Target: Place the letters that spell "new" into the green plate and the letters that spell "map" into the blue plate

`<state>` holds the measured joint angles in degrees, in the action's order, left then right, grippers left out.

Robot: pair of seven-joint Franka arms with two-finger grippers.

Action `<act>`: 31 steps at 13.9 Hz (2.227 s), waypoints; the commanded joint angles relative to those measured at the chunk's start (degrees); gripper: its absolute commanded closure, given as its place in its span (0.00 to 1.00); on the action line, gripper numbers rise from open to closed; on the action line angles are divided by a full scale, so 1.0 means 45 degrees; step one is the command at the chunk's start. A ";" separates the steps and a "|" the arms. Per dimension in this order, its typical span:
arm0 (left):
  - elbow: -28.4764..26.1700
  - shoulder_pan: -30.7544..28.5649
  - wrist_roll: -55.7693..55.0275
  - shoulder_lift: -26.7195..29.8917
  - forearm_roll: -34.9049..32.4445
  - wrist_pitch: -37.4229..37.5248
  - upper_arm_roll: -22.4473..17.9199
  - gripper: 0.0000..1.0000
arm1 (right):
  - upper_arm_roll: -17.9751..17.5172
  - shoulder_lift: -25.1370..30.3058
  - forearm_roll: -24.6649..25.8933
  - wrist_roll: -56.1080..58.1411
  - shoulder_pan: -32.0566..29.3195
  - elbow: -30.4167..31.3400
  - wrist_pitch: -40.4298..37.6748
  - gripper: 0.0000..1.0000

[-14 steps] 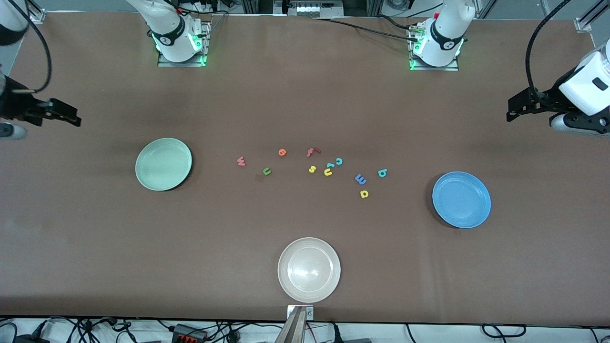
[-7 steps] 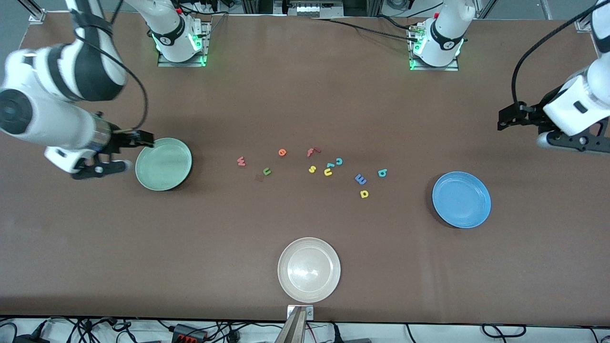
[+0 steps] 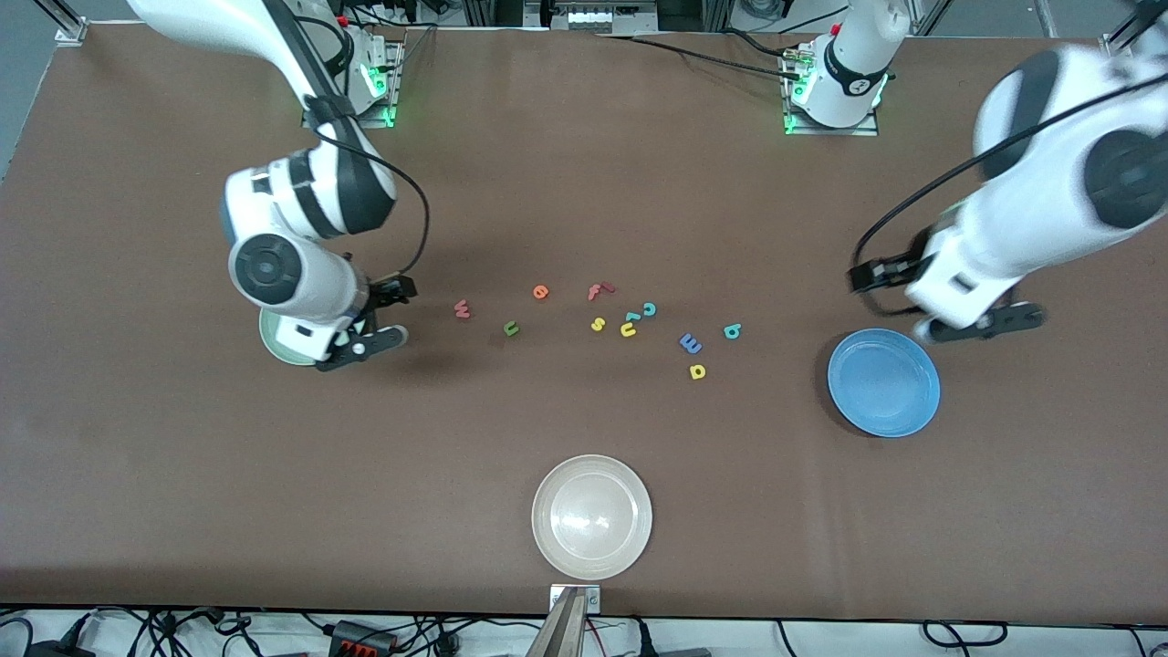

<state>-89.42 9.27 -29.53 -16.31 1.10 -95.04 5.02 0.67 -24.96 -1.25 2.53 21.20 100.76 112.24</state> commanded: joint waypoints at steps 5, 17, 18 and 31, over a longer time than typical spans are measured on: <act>-0.1122 0.1336 -0.3981 -0.2370 0.1592 -0.4789 0.0038 0.00 | 0.0065 -0.1737 -0.0171 -0.0619 0.1090 -0.0027 0.1482 0.11; -0.2083 0.2959 -0.5371 -0.5046 0.1592 -0.8466 0.0038 0.32 | -0.0130 -0.2657 -0.0288 -0.2516 0.2047 0.0069 0.2675 0.32; -0.2083 0.3075 -0.5372 -0.5202 0.1592 -0.8662 0.0038 0.37 | -0.0130 -0.2657 -0.0288 -0.2516 0.2067 0.0148 0.2694 0.34; -0.1927 0.2319 -0.4031 -0.3723 0.0286 -0.6305 -0.0256 0.95 | -0.0111 -0.2794 -0.0268 -0.2457 0.1989 0.0285 0.2636 0.93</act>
<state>-97.20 22.20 -51.83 -37.82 4.88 -128.18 4.07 0.23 -37.49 -1.88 -8.37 30.45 101.51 123.69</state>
